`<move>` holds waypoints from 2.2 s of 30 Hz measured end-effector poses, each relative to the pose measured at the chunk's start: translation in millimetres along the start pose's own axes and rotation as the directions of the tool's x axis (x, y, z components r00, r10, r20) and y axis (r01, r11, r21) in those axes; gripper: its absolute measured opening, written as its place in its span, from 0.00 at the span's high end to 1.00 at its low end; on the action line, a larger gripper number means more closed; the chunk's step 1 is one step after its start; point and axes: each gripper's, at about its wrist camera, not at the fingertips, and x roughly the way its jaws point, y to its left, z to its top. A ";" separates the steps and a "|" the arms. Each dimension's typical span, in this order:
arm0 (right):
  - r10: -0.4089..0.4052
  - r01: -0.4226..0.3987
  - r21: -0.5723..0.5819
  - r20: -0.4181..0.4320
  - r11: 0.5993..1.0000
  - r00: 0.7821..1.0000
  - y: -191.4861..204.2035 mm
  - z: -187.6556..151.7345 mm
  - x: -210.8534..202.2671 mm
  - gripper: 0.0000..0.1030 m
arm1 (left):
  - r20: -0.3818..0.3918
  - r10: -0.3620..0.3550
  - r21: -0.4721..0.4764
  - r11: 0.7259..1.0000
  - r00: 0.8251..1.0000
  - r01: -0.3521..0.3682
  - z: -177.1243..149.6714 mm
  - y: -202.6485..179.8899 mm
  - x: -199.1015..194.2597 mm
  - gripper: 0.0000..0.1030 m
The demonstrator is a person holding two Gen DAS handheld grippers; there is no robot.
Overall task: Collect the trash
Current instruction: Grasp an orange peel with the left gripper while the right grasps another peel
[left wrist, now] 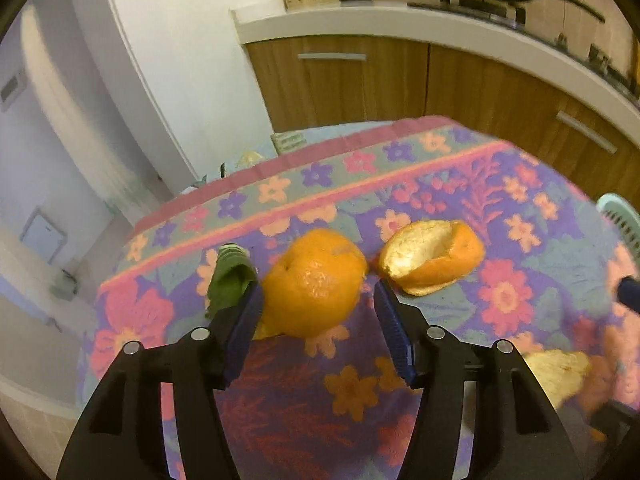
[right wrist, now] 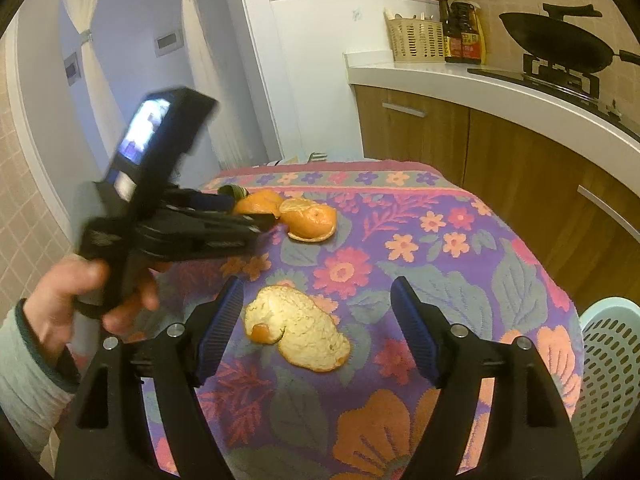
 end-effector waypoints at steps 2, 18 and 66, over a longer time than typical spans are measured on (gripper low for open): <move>-0.001 0.001 0.004 -0.001 1.000 1.000 -1.3 -0.1 -0.7 0.30 | 0.013 0.033 -0.001 0.999 0.999 -0.033 -1.2 -3.8 0.6 0.58; -0.054 0.052 -0.061 -0.036 0.997 0.998 9.6 -3.2 5.9 0.30 | 0.132 -0.060 -0.057 0.996 0.990 0.068 -28.5 8.0 -45.4 0.56; -0.082 0.026 -0.187 -0.297 0.982 0.951 33.7 -15.1 55.0 0.15 | 0.361 -0.141 -0.332 0.904 0.922 0.268 -145.4 22.5 -120.2 0.82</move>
